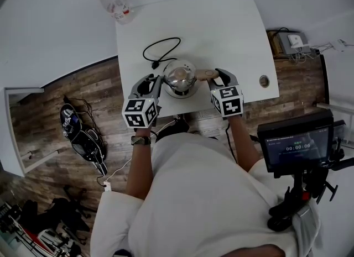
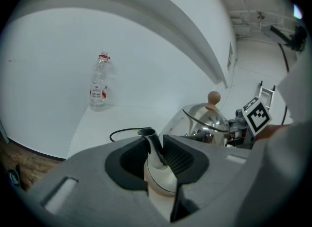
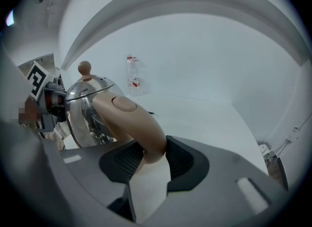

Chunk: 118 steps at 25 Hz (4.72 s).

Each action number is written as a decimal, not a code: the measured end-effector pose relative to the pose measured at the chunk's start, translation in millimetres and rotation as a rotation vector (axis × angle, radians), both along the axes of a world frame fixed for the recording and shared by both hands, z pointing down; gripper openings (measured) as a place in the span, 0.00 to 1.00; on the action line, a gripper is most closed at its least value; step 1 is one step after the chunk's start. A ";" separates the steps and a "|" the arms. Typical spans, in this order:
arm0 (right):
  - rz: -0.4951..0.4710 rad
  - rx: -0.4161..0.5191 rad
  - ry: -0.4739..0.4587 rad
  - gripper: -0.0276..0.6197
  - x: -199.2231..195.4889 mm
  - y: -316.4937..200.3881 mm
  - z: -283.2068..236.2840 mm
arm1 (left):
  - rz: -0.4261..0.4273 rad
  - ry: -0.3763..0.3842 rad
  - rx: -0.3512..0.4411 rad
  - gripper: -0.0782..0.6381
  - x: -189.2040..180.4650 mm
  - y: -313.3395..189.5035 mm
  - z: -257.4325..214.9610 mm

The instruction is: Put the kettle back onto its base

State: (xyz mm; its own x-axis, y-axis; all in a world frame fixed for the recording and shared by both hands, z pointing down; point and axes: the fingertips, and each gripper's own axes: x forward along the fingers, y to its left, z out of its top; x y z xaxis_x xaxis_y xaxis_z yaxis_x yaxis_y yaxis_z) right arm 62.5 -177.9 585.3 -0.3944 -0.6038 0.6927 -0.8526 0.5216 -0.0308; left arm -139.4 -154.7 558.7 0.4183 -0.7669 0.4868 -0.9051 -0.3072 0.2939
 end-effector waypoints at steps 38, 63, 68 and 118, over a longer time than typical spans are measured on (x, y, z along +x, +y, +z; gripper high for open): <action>-0.022 -0.040 -0.004 0.27 -2.9 -6.5 26.3 | 0.009 -0.030 0.029 0.25 -1.4 -4.1 19.6; -0.037 0.040 -0.131 0.31 16.8 5.4 -53.4 | 0.069 -0.178 0.058 0.35 -0.4 22.5 -5.9; -0.052 0.096 -0.160 0.31 9.8 -2.3 -79.1 | 0.015 -0.150 0.076 0.36 -12.2 24.7 -20.3; -0.047 0.612 -0.267 0.04 -12.1 -39.7 -292.6 | -0.004 -0.184 0.597 0.12 -16.8 -18.7 -258.5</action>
